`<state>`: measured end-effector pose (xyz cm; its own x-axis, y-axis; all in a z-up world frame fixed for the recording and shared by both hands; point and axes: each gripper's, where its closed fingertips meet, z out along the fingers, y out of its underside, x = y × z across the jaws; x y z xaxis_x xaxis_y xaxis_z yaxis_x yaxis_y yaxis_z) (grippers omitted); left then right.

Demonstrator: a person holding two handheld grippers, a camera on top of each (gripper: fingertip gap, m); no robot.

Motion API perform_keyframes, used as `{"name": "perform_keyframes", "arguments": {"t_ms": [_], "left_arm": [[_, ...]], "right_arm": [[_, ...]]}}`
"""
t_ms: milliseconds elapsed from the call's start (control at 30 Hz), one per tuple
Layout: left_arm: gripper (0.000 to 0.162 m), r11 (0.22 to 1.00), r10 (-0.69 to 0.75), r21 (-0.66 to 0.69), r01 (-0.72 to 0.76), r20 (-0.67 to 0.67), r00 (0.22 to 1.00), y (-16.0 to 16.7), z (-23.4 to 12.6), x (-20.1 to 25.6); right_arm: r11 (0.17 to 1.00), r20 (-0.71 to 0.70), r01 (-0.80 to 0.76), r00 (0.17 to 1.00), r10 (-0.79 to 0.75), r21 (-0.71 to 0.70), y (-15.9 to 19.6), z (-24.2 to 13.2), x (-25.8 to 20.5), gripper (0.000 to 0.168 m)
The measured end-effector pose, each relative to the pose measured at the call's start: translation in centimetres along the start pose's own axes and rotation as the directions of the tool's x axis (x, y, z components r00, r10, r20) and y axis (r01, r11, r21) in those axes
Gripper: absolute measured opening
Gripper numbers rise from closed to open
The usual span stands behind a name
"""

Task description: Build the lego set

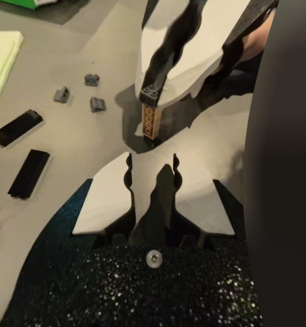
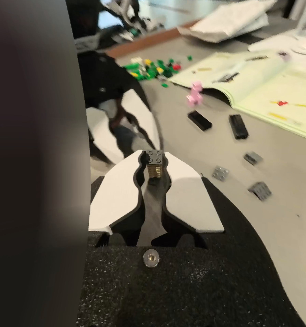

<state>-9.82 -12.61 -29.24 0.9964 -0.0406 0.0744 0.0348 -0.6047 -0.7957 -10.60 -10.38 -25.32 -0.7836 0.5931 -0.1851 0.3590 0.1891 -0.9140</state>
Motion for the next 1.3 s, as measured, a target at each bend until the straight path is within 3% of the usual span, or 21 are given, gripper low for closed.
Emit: {"name": "perform_keyframes", "arguments": {"t_ms": [100, 400, 867, 1100, 1300], "left_arm": [[0.044, 0.996, 0.024, -0.082, -0.021, 0.038, 0.999, 1.2, 1.0, 0.4], [0.043, 0.999, -0.039, -0.038, 0.039, -0.004, 0.999, 0.5, 1.5, 0.9], [0.036, 0.996, -0.034, -0.080, 0.036, 0.025, 0.999, 0.3, 2.2, 1.0], [0.036, 0.995, -0.001, -0.097, 0.005, 0.041, 0.999, 0.2, 2.5, 0.9], [0.034, 0.995, 0.001, -0.096, 0.004, 0.059, 0.998, 0.1, 2.6, 0.8]], "right_arm": [[0.999, -0.085, -0.012, 0.996, 0.008, -0.051, 0.3, -0.1, 0.2, 0.016], [0.994, -0.214, -0.082, 0.975, 0.063, -0.079, 0.8, 0.0, 0.0, 0.016], [0.996, -0.242, -0.063, 0.969, 0.045, -0.065, 0.9, 0.9, 0.1, 0.017], [0.989, -0.224, -0.143, 0.964, 0.145, 0.027, 0.6, 0.9, 0.6, 0.016], [0.995, -0.261, -0.093, 0.960, 0.099, 0.036, 0.5, 1.0, 0.4, 0.016]]}}
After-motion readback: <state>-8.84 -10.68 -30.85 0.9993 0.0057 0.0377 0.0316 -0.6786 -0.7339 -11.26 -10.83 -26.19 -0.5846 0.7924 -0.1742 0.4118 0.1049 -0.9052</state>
